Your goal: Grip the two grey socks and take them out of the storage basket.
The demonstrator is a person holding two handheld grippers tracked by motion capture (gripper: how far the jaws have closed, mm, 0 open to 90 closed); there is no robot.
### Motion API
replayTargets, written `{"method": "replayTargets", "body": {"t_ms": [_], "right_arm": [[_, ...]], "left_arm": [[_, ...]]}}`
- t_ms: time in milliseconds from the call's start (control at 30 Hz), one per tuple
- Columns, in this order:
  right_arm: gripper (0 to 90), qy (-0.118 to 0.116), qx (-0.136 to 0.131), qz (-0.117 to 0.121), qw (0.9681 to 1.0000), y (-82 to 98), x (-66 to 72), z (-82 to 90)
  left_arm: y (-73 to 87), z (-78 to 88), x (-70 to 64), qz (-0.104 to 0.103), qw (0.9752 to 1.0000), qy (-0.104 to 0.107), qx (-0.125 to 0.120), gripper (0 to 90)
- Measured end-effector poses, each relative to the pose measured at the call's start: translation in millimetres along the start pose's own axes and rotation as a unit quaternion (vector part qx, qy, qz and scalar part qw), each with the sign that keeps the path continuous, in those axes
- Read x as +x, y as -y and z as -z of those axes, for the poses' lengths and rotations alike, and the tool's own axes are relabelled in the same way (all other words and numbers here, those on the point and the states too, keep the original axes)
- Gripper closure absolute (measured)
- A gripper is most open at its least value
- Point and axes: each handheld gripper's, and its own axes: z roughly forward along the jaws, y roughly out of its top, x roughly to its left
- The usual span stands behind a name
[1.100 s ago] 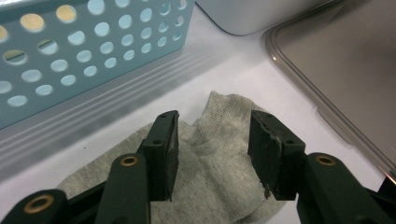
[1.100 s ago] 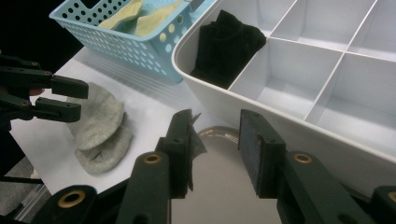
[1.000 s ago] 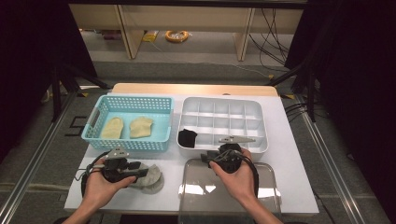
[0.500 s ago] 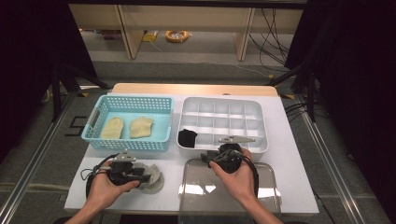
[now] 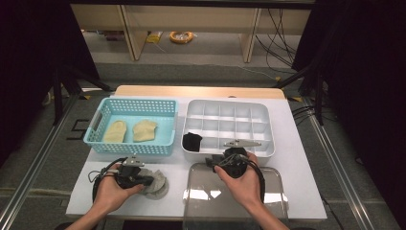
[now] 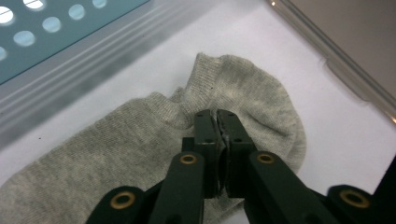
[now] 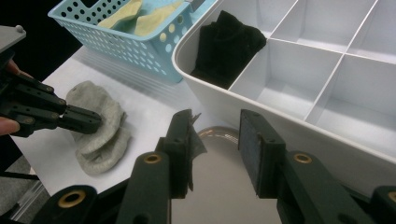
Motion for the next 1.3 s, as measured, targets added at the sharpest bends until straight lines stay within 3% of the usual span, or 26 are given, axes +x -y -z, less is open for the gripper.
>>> {"method": "replayTargets", "body": {"t_ms": [433, 533, 633, 667, 700, 800, 933, 967, 1000, 1067, 1300], "right_arm": [[65.6, 0.003, -0.004, 0.000, 1.0000, -1.0, 4.3, 2.5], [65.6, -0.004, -0.005, 0.008, 0.9999, -1.3, 4.0, 2.6], [65.6, 0.005, -0.006, 0.009, 0.9999, -1.3, 3.4, 1.4], [65.5, -0.005, -0.004, 0.008, 0.9999, -1.4, 3.0, 1.7], [65.5, -0.004, -0.002, -0.006, 1.0000, -0.9, 4.2, 1.9], [65.3, -0.005, -0.002, -0.001, 1.0000, -1.1, 4.6, 1.6], [65.2, -0.004, -0.002, -0.001, 1.0000, -1.8, 4.4, 2.1], [65.1, -0.005, -0.003, 0.005, 1.0000, -2.0, 4.5, 1.9], [65.1, -0.004, 0.000, -0.007, 1.0000, -1.5, 6.0, 2.4], [65.0, -0.007, -0.002, -0.001, 1.0000, -1.2, 5.4, 2.0], [64.9, -0.004, 0.000, -0.007, 1.0000, -0.9, 5.6, 2.7]], "left_arm": [[-0.4, 18.8, -0.2, 0.017, 0.9989, 0.004, -0.042, 88.9], [-0.1, 20.0, 1.4, 0.015, 0.9990, 0.006, -0.041, 89.1], [0.2, 18.9, 1.6, 0.017, 0.9990, 0.005, -0.041, 89.3], [-0.5, 17.0, 1.2, 0.020, 0.9990, 0.009, -0.039, 89.3], [-0.7, 17.1, 1.5, 0.015, 0.9993, 0.008, -0.033, 89.1], [-2.2, 12.6, -3.3, -0.001, 0.9993, 0.005, -0.036, 80.6], [-2.8, 4.8, -13.0, -0.004, 0.9994, 0.012, -0.033, 71.0], [-3.3, 3.2, -14.0, -0.021, 0.9995, 0.014, -0.021, 67.2], [-2.9, -1.5, -18.5, -0.024, 0.9994, 0.022, -0.013, 66.6], [-2.1, -3.6, -21.6, -0.038, 0.9989, 0.025, -0.001, 66.1], [-3.2, -4.4, -30.1, -0.062, 0.9976, 0.031, 0.010, 64.6]]}}
